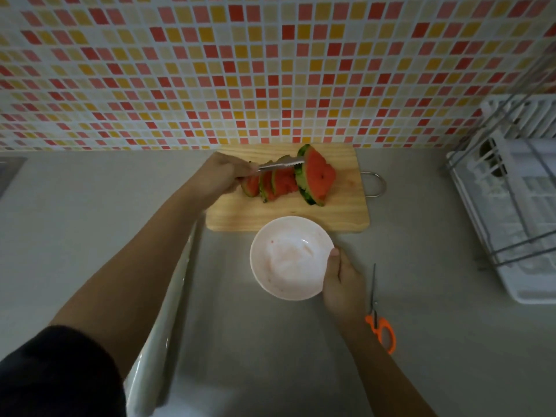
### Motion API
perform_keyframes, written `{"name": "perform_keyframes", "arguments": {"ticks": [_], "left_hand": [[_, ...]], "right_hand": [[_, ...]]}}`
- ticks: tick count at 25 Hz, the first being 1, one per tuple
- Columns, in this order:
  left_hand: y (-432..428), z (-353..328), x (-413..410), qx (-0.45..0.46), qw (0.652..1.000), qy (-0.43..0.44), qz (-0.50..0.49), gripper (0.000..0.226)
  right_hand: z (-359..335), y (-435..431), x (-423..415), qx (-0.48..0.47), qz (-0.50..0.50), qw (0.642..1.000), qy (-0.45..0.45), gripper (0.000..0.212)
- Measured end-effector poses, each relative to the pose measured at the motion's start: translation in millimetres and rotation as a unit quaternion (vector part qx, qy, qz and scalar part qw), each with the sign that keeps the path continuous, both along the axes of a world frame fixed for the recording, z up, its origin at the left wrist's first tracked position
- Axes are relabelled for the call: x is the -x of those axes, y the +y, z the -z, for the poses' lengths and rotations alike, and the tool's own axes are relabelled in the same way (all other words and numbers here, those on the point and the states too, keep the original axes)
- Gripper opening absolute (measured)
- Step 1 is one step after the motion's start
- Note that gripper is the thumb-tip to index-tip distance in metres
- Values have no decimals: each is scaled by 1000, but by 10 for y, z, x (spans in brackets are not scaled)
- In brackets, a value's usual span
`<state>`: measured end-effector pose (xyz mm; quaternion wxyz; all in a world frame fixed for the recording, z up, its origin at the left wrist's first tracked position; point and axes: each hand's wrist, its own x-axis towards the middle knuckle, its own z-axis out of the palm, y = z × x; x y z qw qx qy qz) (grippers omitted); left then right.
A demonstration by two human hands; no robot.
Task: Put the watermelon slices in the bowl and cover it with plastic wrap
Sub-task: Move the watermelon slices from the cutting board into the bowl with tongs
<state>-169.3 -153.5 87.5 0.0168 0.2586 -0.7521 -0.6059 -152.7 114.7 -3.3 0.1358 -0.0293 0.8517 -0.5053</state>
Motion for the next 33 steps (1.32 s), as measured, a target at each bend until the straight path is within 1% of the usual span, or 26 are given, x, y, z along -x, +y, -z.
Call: {"name": "perform_keyframes", "arguments": {"ticks": [1, 2, 4, 5, 7, 8, 9, 10, 11, 12, 13, 14, 15, 17, 18, 20, 22, 23, 25, 26, 28, 33], "left_hand": [[-57, 18, -195, -19, 1000, 0, 1, 24], [-104, 39, -383, -26, 1000, -9, 6, 32], [-126, 102, -683, -7, 998, -43, 34, 40], [-86, 126, -795, 9, 996, -61, 57, 36], [64, 160, -893, 32, 991, -97, 83, 14], [145, 155, -898, 52, 989, -107, 93, 10], [217, 153, -883, 90, 983, -115, 108, 11], [281, 136, -858, 156, 970, -126, 135, 13], [342, 106, -824, 242, 946, -136, 167, 18], [409, 48, -796, 325, 912, -148, 200, 26], [473, -24, -769, 385, 881, -157, 226, 33], [510, -110, -749, 421, 859, -165, 243, 39], [525, -206, -731, 441, 845, -170, 249, 43], [507, -387, -702, 456, 837, -177, 244, 46], [479, -455, -684, 450, 845, -172, 233, 45], [430, -513, -628, 419, 879, -144, 177, 45], [439, -421, -495, 349, 925, -132, 75, 48], [463, -335, -409, 311, 939, -145, 27, 49], [528, -134, -254, 229, 958, -172, -12, 44], [558, -25, -179, 194, 966, -169, -16, 39], [611, 135, -42, 163, 973, -159, -27, 32], [668, 301, 154, 141, 979, -126, -74, 40]], "right_hand": [[-2, -5, -3, 3, -4, 1000, 1, 36], [-3, -10, -11, 6, -7, 1000, 4, 36], [9, -17, -16, 3, -3, 1000, 10, 36], [11, -22, -18, 1, 3, 1000, 11, 36], [13, -33, -19, -9, 12, 1000, 10, 34], [12, -40, -20, -16, 11, 1000, 12, 33], [13, -44, -19, -21, 11, 1000, 17, 33], [17, -42, -16, -24, 10, 999, 22, 32], [20, -41, -13, -24, 9, 999, 24, 31], [20, -38, -9, -23, 6, 999, 24, 30], [17, -35, -6, -22, 4, 1000, 21, 29], [13, -35, -5, -19, 3, 1000, 21, 29], [6, -35, -6, -14, 3, 1000, 23, 29], [-1, -31, -6, 4, 6, 999, 34, 32], [-3, -30, -5, 11, 7, 999, 36, 34], [3, -32, -11, 13, 5, 999, 31, 34], [21, -35, 2, 4, 2, 1000, 21, 32], [31, -34, 10, 2, 2, 1000, 15, 32], [47, -34, 11, 7, 0, 1000, 5, 35], [53, -34, 9, 10, -1, 1000, 4, 36], [58, -36, 8, 10, 1, 1000, 6, 35], [31, -48, 10, 5, 1, 1000, 7, 33]]}}
